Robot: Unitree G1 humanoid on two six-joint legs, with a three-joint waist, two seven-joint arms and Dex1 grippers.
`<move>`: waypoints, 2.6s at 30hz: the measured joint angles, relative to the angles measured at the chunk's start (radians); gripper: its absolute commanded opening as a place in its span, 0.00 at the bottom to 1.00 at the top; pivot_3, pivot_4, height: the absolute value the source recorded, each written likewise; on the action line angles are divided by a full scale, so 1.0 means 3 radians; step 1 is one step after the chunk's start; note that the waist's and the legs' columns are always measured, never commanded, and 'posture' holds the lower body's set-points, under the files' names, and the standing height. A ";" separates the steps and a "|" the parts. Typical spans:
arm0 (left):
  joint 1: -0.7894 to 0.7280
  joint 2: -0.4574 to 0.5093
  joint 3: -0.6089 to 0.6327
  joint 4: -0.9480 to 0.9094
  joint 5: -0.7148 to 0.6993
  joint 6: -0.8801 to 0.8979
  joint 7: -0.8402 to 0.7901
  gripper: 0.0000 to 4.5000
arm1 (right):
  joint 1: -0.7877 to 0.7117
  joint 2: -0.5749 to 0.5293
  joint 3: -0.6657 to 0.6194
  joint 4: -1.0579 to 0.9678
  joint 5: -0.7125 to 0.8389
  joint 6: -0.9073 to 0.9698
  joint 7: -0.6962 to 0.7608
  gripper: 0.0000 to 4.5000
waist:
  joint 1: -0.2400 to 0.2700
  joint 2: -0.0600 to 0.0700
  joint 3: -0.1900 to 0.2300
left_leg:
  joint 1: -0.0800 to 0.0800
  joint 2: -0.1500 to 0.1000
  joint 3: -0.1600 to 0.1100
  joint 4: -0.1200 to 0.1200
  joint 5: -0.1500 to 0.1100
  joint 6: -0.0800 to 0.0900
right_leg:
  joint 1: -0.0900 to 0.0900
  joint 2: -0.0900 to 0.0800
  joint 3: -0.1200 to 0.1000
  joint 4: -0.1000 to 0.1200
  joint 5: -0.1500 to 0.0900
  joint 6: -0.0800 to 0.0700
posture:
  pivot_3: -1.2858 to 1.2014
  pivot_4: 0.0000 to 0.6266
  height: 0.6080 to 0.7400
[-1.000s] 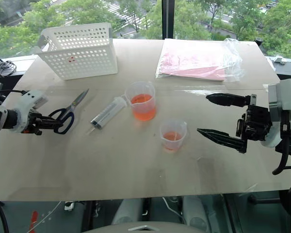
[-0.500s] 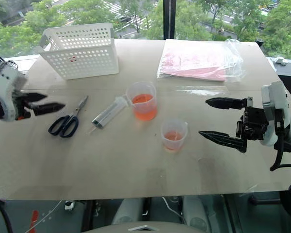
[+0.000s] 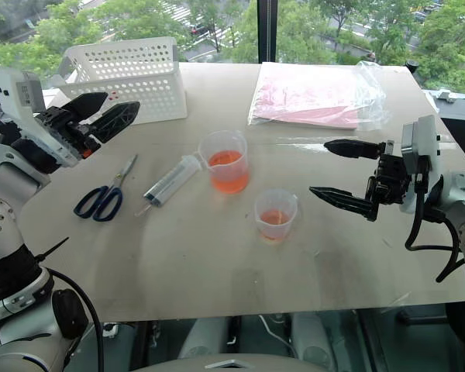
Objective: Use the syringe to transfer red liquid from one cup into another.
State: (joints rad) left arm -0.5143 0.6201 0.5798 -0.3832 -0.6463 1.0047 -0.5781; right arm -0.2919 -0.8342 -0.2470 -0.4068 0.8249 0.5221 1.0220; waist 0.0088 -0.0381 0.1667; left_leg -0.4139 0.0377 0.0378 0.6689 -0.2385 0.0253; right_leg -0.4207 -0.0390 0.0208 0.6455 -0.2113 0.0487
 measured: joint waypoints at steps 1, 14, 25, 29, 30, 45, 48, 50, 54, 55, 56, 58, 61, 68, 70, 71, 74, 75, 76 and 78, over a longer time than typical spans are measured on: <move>0.0054 -0.0032 -0.0005 -0.0034 -0.0051 0.0001 0.0012 0.99 | 0.0007 0.0000 -0.0001 -0.0030 0.0018 0.0006 -0.0007 1.00 | 0.0002 0.0000 0.0000 | 0.0000 0.0001 0.0000 0.0000 0.0000 0.0000 | 0.0000 0.0000 0.0001 0.0000 0.0000 0.0000 | 0.52 0.24 1.00; 0.0173 0.0152 -0.0437 0.0056 -0.0222 -0.0034 0.0237 0.99 | 0.0264 -0.0031 -0.0169 -0.0330 0.0214 0.0081 -0.0148 1.00 | 0.0013 0.0000 0.0000 | 0.0004 -0.0002 -0.0008 0.0001 0.0000 0.0000 | 0.0009 0.0002 -0.0008 -0.0003 0.0000 -0.0001 | 0.52 0.24 1.00; -0.1390 0.1321 -0.2576 0.1426 0.0193 0.1101 -0.0554 0.99 | 0.0393 -0.0032 -0.0272 -0.0433 0.0214 0.0074 -0.0250 1.00 | 0.0027 0.0002 0.0001 | -0.0003 -0.0003 -0.0016 -0.0001 0.0000 0.0000 | 0.0009 0.0006 -0.0014 -0.0011 -0.0001 0.0000 | 0.52 0.24 1.00; -0.2084 0.1153 -0.3182 0.2228 0.0555 0.1068 -0.0909 0.99 | 0.0467 -0.0028 -0.0321 -0.0510 0.0228 0.0073 -0.0314 1.00 | 0.0025 0.0002 0.0001 | -0.0004 -0.0004 -0.0016 -0.0001 0.0000 0.0000 | 0.0009 0.0007 -0.0013 -0.0012 -0.0002 0.0000 | 0.52 0.24 1.00; -0.2409 0.0921 -0.3446 0.2809 0.0785 0.0940 -0.1105 0.99 | 0.0526 -0.0013 -0.0339 -0.0572 0.0228 0.0074 -0.0372 1.00 | 0.0028 0.0002 0.0001 | -0.0005 -0.0004 -0.0017 -0.0001 0.0000 0.0000 | 0.0009 0.0007 -0.0015 -0.0013 -0.0002 0.0000 | 0.52 0.24 1.00; -0.3063 0.0001 -0.4085 0.5165 0.2285 -0.0505 -0.2239 0.94 | 0.0911 -0.0009 -0.0528 -0.1091 0.0421 0.0141 -0.0734 1.00 | 0.0012 0.0000 0.0002 | -0.0021 -0.0003 -0.0015 -0.0001 -0.0001 0.0002 | -0.0005 0.0008 -0.0009 -0.0015 -0.0002 0.0000 | 0.52 0.24 1.00; -0.3062 -0.0122 -0.4069 0.5320 0.2451 -0.0616 -0.2316 0.73 | 0.0960 0.0009 -0.0527 -0.1135 0.0430 0.0140 -0.0789 1.00 | 0.0018 0.0000 0.0002 | -0.0024 -0.0003 -0.0018 0.0001 -0.0001 0.0002 | -0.0006 0.0008 -0.0012 -0.0014 -0.0002 0.0000 | 0.52 0.24 1.00; -0.3061 -0.0182 -0.4055 0.5381 0.2545 -0.0667 -0.2382 0.52 | 0.0984 0.0012 -0.0527 -0.1148 0.0433 0.0139 -0.0821 1.00 | 0.0016 0.0000 0.0002 | -0.0024 -0.0003 -0.0019 0.0002 -0.0001 0.0002 | -0.0006 0.0008 -0.0012 -0.0014 -0.0002 0.0000 | 0.52 0.24 1.00; -0.3061 -0.0216 -0.3976 0.5430 0.2678 -0.0694 -0.2451 0.29 | 0.0994 0.0013 -0.0527 -0.1150 0.0434 0.0136 -0.0829 1.00 | 0.0012 0.0000 0.0002 | -0.0024 -0.0003 -0.0020 0.0001 -0.0001 0.0002 | -0.0006 0.0008 -0.0013 -0.0014 -0.0002 0.0000 | 0.52 0.24 1.00; -0.3058 -0.0213 -0.3913 0.5449 0.2701 -0.0684 -0.2452 0.29 | 0.0994 0.0013 -0.0527 -0.1150 0.0433 0.0135 -0.0829 1.00 | 0.0010 0.0000 0.0002 | -0.0024 -0.0003 -0.0020 0.0001 -0.0001 0.0002 | -0.0006 0.0008 -0.0013 -0.0014 -0.0002 0.0000 | 0.52 0.24 1.00; -0.3057 -0.0209 -0.3874 0.5465 0.2701 -0.0674 -0.2451 0.29 | 0.0994 0.0012 -0.0527 -0.1150 0.0433 0.0135 -0.0828 1.00 | 0.0009 0.0000 0.0002 | -0.0024 -0.0003 -0.0020 0.0001 -0.0001 0.0002 | -0.0006 0.0008 -0.0013 -0.0013 -0.0002 0.0000 | 0.52 0.24 1.00; -0.3057 -0.0151 -0.3675 0.5497 0.2665 -0.0596 -0.2447 0.29 | 0.0989 0.0012 -0.0526 -0.1149 0.0432 0.0133 -0.0826 1.00 | 0.0005 0.0000 0.0002 | -0.0024 -0.0002 -0.0021 0.0001 -0.0001 0.0002 | -0.0006 0.0008 -0.0014 -0.0013 -0.0002 0.0000 | 0.52 0.24 1.00; -0.3058 0.0136 -0.3421 0.5482 0.2583 -0.0530 -0.2545 0.29 | 0.0964 0.0019 -0.0499 -0.1132 0.0422 0.0125 -0.0816 1.00 | -0.0035 -0.0001 0.0003 | -0.0025 -0.0001 -0.0021 0.0001 -0.0001 0.0002 | -0.0009 0.0010 -0.0013 -0.0012 -0.0002 0.0000 | 0.52 0.24 1.00; -0.3084 0.0801 -0.2491 0.4909 0.2082 -0.0148 -0.2662 0.29 | 0.0779 0.0084 -0.0346 -0.0945 0.0356 0.0050 -0.0744 1.00 | -0.0036 -0.0001 0.0003 | -0.0026 0.0001 -0.0027 0.0001 -0.0001 0.0002 | -0.0007 0.0001 -0.0021 -0.0011 -0.0002 0.0001 | 0.52 0.24 1.00; -0.3057 0.0816 -0.2214 0.4706 0.1882 -0.0012 -0.2622 0.29 | 0.0750 0.0084 -0.0326 -0.0906 0.0340 0.0040 -0.0721 1.00 | -0.0018 -0.0002 0.0003 | -0.0027 0.0001 -0.0028 0.0003 -0.0001 0.0002 | -0.0007 -0.0002 -0.0022 -0.0011 -0.0002 0.0001 | 0.52 0.24 1.00; -0.2975 0.0805 -0.1935 0.4445 0.1677 0.0075 -0.2572 0.29 | 0.0707 0.0084 -0.0293 -0.0867 0.0330 0.0035 -0.0694 1.00 | -0.0014 -0.0002 0.0003 | -0.0027 0.0003 -0.0032 0.0004 -0.0001 0.0002 | -0.0007 -0.0004 -0.0021 -0.0011 -0.0002 0.0001 | 0.52 0.24 1.00; -0.2651 0.0588 -0.1253 0.3467 0.1119 0.0379 -0.2316 0.29 | 0.0578 0.0083 -0.0243 -0.0741 0.0292 0.0027 -0.0618 1.00 | -0.0004 -0.0001 0.0003 | -0.0025 -0.0001 -0.0045 0.0005 -0.0001 0.0002 | -0.0004 -0.0008 -0.0020 -0.0008 -0.0001 0.0002 | 0.52 0.24 1.00; -0.2592 0.0521 -0.1154 0.3316 0.1054 0.0389 -0.2232 0.29 | 0.0560 0.0083 -0.0239 -0.0723 0.0286 0.0026 -0.0606 1.00 | 0.0002 0.0000 0.0002 | -0.0023 -0.0001 -0.0045 0.0005 -0.0001 0.0001 | -0.0003 -0.0008 -0.0020 -0.0008 -0.0001 0.0002 | 0.52 0.24 1.00; -0.2439 0.0331 -0.0947 0.2950 0.0934 0.0373 -0.2012 0.29 | 0.0530 0.0083 -0.0234 -0.0681 0.0278 0.0023 -0.0583 1.00 | 0.0011 0.0001 0.0002 | -0.0020 -0.0002 -0.0045 0.0005 -0.0001 0.0001 | 0.0000 -0.0009 -0.0020 -0.0007 -0.0001 0.0002 | 0.52 0.24 1.00; -0.2253 0.0009 -0.0801 0.2502 0.0770 0.0317 -0.1718 0.29 | 0.0466 0.0081 -0.0221 -0.0652 0.0264 0.0021 -0.0564 1.00 | 0.0023 0.0001 0.0002 | -0.0017 -0.0003 -0.0049 0.0007 0.0000 0.0001 | 0.0005 -0.0008 -0.0023 -0.0004 -0.0001 0.0001 | 0.52 0.24 1.00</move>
State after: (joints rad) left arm -1.1902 0.6228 0.3396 0.3673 -0.4153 1.0998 -1.0935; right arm -0.1520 -0.8098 -0.3133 -0.6022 0.9041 0.5283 0.8528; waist 0.0156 -0.0378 0.1672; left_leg -0.4190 0.0368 0.0231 0.6711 -0.2385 0.0256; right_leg -0.4191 -0.0414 0.0138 0.6442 -0.2116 0.0491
